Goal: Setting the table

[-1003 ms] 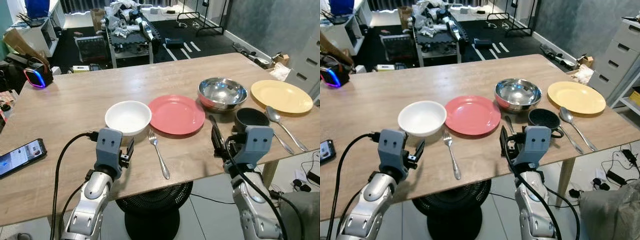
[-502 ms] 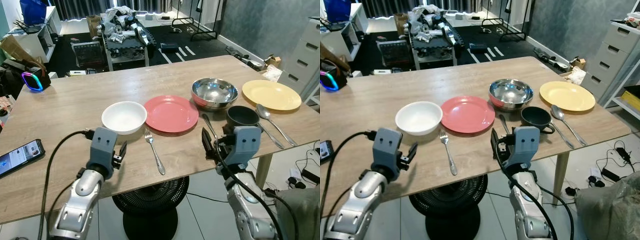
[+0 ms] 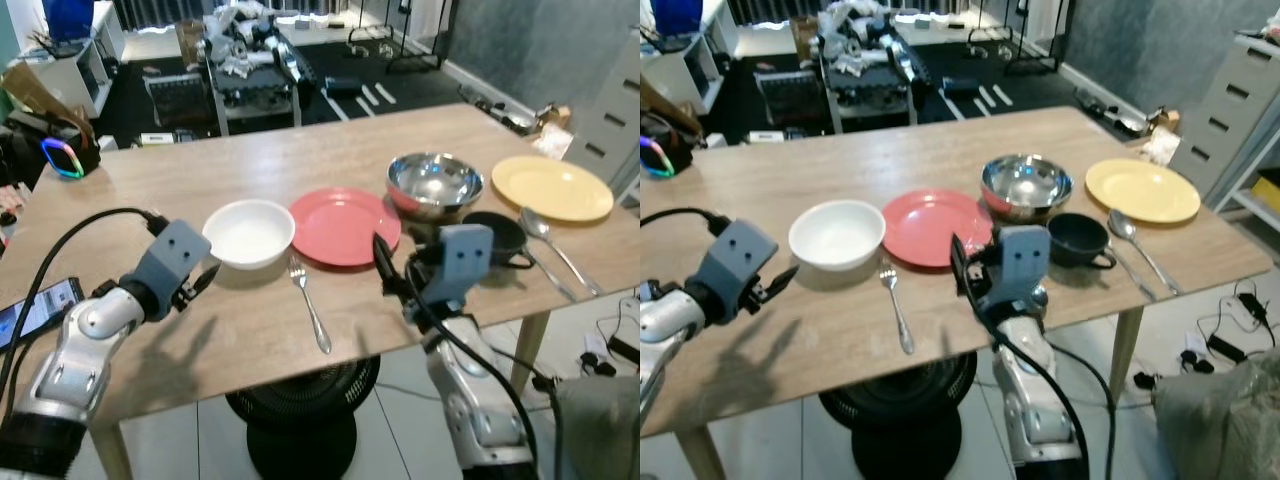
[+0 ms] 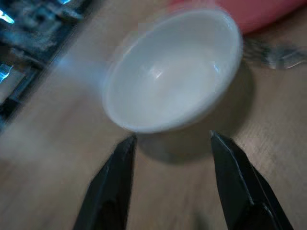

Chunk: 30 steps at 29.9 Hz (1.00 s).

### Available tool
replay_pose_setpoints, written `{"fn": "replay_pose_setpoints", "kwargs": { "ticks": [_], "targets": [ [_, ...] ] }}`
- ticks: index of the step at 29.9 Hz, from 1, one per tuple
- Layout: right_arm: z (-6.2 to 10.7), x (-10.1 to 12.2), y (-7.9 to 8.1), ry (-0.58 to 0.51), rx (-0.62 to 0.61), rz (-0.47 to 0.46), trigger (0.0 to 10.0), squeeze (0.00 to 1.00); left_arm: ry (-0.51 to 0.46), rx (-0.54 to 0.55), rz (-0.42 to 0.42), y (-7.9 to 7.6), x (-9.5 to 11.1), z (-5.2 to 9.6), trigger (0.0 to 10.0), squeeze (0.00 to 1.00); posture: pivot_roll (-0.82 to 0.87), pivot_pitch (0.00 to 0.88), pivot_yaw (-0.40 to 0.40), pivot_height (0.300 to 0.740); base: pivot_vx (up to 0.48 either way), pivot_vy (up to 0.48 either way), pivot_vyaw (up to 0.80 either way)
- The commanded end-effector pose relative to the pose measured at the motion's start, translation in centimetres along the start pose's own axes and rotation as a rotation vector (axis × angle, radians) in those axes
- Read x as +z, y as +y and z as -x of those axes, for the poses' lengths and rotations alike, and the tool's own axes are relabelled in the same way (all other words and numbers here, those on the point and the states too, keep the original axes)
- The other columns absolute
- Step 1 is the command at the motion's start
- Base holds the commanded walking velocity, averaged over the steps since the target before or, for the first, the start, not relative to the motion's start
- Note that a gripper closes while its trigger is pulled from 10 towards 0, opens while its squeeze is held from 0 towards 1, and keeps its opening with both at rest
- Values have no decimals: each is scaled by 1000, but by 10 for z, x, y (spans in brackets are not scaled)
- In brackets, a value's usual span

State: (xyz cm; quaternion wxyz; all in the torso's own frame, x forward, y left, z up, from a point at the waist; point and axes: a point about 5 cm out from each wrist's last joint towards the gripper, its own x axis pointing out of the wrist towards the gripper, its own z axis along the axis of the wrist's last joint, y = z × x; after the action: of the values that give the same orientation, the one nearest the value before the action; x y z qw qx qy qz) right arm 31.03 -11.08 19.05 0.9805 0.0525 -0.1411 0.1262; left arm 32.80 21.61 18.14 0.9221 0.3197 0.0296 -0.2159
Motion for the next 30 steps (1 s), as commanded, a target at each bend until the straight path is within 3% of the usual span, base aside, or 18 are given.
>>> {"fn": "replay_pose_setpoints", "kwargs": {
  "ticks": [1, 6, 10, 14, 16, 20, 22, 23, 25, 30],
  "targets": [
    [-3, 1, 4, 6, 14, -11, 10000, 0, 21, -56, -35, -1, -4, -3, 10000, 0, 6, 78, 100, 740, 0, 0, 0],
    [-9, 12, 10, -23, 47, -22, 10000, 0, 18, -97, -112, 11, 3, -12, 10000, 0, -8, 100, 103, 740, 0, 0, 0],
    [-8, 10, 37, 24, 217, -79, 10000, 0, -37, -80, -102, 13, 16, -13, 10000, 0, -7, 119, 92, 740, 0, 0, 0],
    [-8, 3, 53, 65, 281, -100, 10000, 0, -58, -65, -105, 10, 19, -11, 10000, 0, 2, 128, 79, 740, 0, 0, 0],
    [-13, -14, 68, 157, 309, -94, 10000, 0, -82, -16, -95, 9, 23, -5, 10000, 0, 35, 135, 58, 740, 0, 0, 0],
    [-18, -23, 76, 194, 308, -99, 10000, 0, -90, 12, -103, 9, 25, 1, 10000, 0, 71, 142, 44, 740, 0, 0, 0],
    [-29, -33, 90, 239, 298, -133, 10000, 0, -91, 55, -123, 10, 23, 16, 10000, 0, 140, 153, 25, 740, 0, 0, 0],
    [-29, -33, 90, 239, 298, -133, 10000, 0, -91, 55, -123, 10, 23, 16, 10000, 0, 140, 153, 25, 740, 0, 0, 0],
    [-38, -37, 99, 261, 274, -120, 10000, 0, -83, 60, -96, 6, 15, 33, 10000, 0, 164, 152, 18, 740, 0, 0, 0],
    [-38, -37, 91, 270, 266, -13, 10000, 0, -90, 38, -19, -9, 11, 42, 10000, 0, 151, 148, 18, 740, 0, 0, 0]
  ]
}}
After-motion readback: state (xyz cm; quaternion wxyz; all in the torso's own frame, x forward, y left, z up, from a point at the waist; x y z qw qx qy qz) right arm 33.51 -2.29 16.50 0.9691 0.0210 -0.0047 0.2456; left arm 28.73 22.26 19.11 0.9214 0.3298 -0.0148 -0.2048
